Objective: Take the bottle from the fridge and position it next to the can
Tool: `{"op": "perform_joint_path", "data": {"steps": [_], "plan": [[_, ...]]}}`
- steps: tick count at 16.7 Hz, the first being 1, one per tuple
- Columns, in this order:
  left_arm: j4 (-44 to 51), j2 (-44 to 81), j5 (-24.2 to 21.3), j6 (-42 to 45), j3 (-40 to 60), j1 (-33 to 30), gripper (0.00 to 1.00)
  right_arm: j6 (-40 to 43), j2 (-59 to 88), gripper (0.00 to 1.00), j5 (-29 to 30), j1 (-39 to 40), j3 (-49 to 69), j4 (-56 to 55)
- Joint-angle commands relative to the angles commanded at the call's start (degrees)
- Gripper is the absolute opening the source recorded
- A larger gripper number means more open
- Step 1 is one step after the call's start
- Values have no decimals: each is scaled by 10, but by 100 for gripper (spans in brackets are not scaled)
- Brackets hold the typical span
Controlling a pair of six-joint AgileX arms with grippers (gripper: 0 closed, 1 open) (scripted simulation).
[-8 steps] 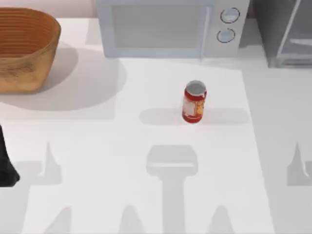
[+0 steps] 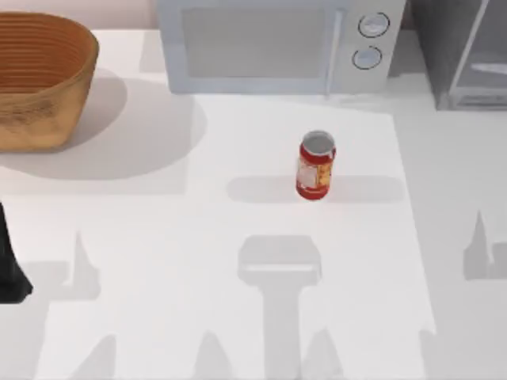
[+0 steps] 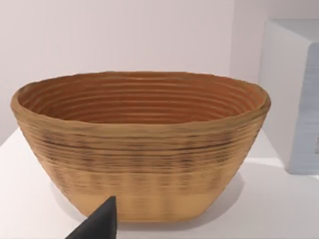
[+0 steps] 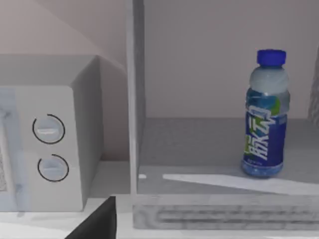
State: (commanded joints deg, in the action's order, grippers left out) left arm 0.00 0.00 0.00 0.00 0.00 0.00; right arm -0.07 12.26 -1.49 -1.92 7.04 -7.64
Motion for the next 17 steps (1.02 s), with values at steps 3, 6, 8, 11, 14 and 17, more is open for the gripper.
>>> {"op": "perform_joint_path", "data": {"steps": [3,6,8,11,14,17], "plan": [[0,0,0,0,0,0,100,0,138,100,-16,-18,68,-74],[0,0,0,0,0,0,100,0,322,100,-35,-38,148,-161],[0,0,0,0,0,0,100,1,451,100,-48,-53,204,-222],[0,0,0,0,0,0,100,3,625,100,-67,-75,288,-314],[0,0,0,0,0,0,100,4,790,100,-85,-96,366,-398],[0,0,0,0,0,0,100,6,941,100,-101,-114,435,-473]]}}
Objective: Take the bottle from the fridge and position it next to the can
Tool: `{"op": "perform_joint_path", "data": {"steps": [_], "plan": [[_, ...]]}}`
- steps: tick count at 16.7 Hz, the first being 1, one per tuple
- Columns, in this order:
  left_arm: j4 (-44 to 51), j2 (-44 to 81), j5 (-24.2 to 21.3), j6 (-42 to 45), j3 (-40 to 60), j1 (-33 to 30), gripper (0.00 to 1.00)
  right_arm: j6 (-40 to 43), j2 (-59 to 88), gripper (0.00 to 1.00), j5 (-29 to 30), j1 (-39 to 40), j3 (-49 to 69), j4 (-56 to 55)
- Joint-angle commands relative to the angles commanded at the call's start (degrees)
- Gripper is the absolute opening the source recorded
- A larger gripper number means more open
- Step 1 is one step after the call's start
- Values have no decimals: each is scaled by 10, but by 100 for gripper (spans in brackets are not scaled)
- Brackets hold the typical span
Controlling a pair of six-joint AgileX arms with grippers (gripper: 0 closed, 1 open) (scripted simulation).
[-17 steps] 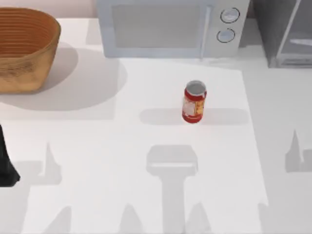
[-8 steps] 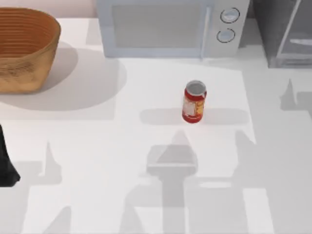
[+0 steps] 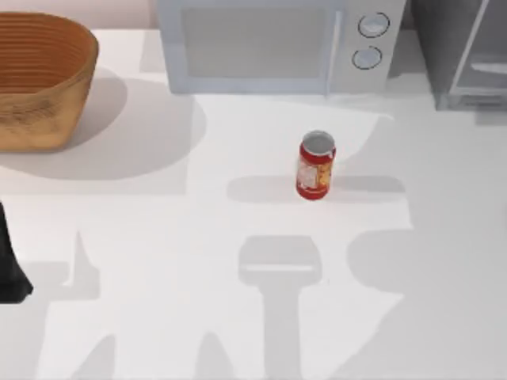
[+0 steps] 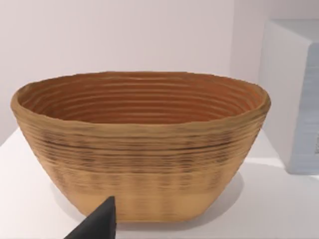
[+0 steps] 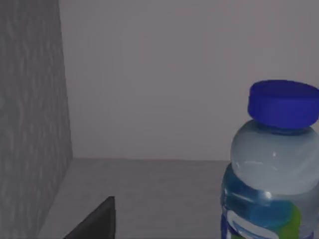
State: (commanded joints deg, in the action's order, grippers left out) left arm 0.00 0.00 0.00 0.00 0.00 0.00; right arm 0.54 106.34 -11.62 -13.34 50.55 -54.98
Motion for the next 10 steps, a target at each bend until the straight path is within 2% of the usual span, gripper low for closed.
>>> {"op": "perform_joint_path", "data": {"steps": [5,10], "plan": [[0,0,0,0,0,0,100,2,165,100,-18,-21,80,-87],[0,0,0,0,0,0,100,2,206,100,-23,-27,101,-110]]}}
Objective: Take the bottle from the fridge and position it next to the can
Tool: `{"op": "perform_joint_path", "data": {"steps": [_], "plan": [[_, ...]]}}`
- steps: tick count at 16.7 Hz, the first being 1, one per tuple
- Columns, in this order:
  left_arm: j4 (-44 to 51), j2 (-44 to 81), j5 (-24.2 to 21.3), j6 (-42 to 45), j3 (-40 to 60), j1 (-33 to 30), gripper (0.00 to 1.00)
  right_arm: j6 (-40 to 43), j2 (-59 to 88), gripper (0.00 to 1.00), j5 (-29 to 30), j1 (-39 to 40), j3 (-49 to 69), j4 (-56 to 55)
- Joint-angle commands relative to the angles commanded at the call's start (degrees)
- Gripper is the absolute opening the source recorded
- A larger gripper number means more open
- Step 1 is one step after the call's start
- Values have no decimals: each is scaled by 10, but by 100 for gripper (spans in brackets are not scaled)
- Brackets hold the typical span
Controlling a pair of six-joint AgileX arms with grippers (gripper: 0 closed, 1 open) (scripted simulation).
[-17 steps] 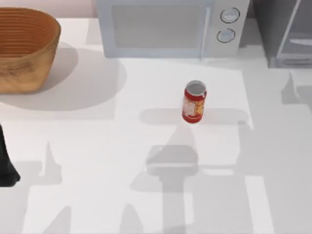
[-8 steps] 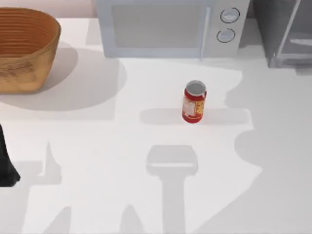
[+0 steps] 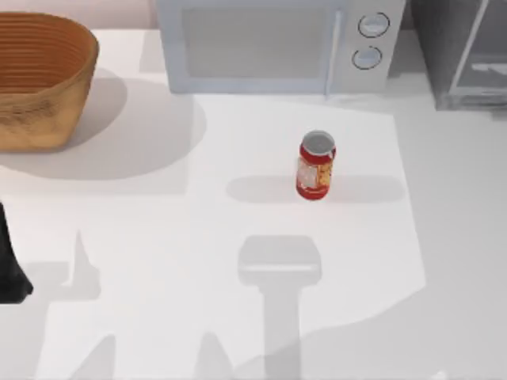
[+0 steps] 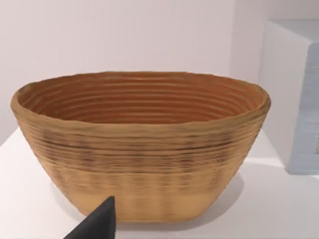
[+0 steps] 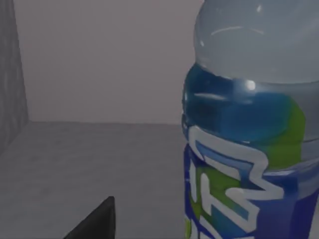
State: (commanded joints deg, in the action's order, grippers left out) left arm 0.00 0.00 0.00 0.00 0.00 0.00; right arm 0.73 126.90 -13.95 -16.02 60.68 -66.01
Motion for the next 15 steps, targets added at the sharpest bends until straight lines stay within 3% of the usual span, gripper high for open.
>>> {"op": "perform_joint_path", "data": {"steps": [5,15], "plan": [[0,0,0,0,0,0,100,0,3,100,2,3,7,5],[0,0,0,0,0,0,100,1,86,100,19,18,172,87]]}}
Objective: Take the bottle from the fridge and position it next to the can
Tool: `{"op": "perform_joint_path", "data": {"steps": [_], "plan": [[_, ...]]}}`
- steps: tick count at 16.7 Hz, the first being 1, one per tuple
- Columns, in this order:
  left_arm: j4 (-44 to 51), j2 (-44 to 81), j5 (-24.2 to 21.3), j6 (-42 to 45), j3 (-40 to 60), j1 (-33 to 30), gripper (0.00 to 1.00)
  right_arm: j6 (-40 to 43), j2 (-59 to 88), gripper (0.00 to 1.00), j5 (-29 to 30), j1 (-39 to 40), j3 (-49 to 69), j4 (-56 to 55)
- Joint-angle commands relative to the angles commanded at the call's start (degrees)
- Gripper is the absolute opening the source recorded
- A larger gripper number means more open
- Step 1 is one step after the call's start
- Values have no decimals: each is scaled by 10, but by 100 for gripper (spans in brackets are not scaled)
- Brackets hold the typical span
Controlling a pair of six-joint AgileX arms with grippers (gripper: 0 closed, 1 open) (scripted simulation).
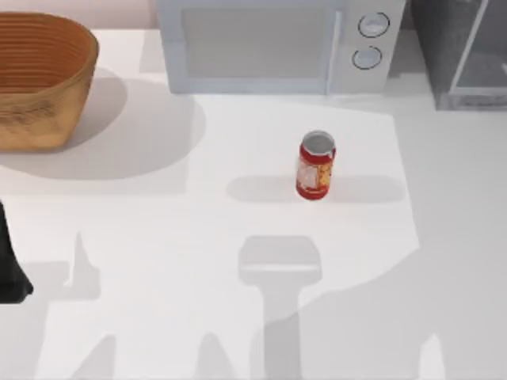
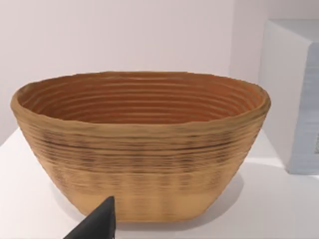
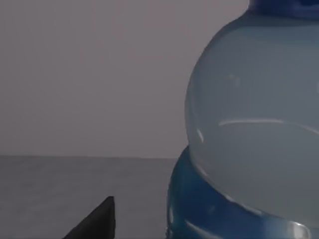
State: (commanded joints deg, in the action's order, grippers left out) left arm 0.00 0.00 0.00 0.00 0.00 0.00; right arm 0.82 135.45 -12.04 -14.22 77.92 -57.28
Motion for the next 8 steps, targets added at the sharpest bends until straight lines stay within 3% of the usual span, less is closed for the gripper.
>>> {"op": "perform_joint_path", "data": {"steps": [3,8], "plan": [[0,0,0,0,0,0,100,0,0,100,0,0,0,0],[0,0,0,0,0,0,100,0,0,62,0,0,0,0]]}}
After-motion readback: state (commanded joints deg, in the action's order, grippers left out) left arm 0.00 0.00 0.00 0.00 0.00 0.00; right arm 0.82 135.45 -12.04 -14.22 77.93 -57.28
